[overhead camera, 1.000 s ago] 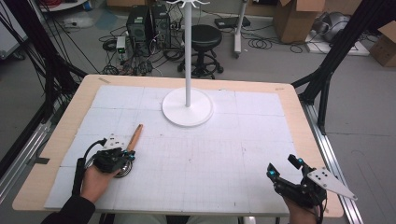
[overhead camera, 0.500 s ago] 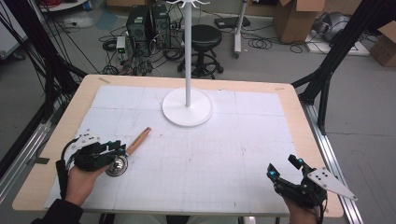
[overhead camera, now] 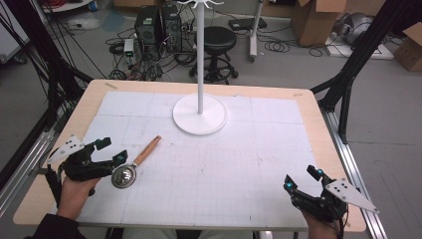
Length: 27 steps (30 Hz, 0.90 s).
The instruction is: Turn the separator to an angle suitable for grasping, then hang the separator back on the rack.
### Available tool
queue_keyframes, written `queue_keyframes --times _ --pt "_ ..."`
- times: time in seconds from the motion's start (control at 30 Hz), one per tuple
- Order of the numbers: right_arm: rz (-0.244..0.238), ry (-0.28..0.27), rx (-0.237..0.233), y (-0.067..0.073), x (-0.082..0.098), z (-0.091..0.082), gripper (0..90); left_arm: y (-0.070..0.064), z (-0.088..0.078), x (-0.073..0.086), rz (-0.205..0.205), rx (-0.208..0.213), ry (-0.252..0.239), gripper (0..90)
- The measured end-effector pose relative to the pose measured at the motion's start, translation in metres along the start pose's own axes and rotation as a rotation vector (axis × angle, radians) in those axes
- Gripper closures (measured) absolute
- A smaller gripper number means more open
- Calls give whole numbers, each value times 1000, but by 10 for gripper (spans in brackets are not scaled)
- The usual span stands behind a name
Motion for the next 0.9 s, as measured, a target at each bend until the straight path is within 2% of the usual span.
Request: queue_keyframes --times 0.07,0.23,0.4,0.73,0.9 --pt "4 4 -6 1 1 0 174 0 0 0 0 6 -2 142" --pt "50 29 -22 0 3 2 179 -2 -2 0 17 24 -18 142" --pt "35 22 -1 -1 1 0 178 -2 -1 0 18 20 -17 142" --pt "26 29 -11 0 1 1 179 0 0 1 28 6 -4 143" --pt "28 25 -10 0 1 1 179 1 1 1 29 18 7 149"
Point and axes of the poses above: each handheld gripper's, and its own axes: z roughly forward along the jaws, x roughly out of its underside, y roughly to its left, the point moved 2 cm from there along z, roughly forward along the jaws, and after that the axes turned 3 degrees about y, right-handed, at the moved point
